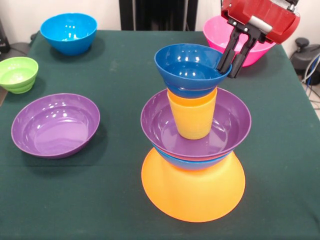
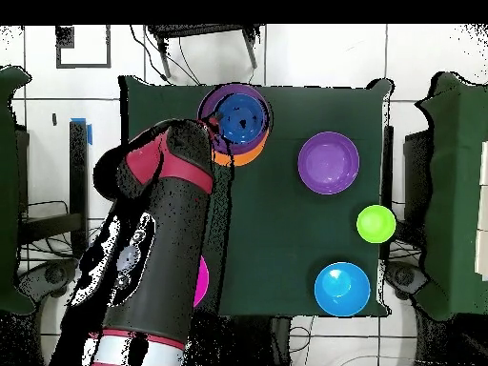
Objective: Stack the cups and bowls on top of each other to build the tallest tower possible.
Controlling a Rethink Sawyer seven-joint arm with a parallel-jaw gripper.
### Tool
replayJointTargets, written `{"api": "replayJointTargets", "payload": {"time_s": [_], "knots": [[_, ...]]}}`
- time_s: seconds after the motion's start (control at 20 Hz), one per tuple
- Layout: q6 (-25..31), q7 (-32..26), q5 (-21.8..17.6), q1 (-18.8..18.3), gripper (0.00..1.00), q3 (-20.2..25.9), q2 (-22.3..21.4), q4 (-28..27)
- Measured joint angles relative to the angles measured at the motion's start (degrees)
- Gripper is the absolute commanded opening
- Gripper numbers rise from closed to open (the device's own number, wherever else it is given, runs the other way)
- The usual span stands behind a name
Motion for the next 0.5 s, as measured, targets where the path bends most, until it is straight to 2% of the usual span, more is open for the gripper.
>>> {"api": "replayJointTargets", "payload": {"time_s": [0.5], "knots": [[0.00,0.00,0.26,-0.45,0.00,0.61,-0.08,0.20]]}}
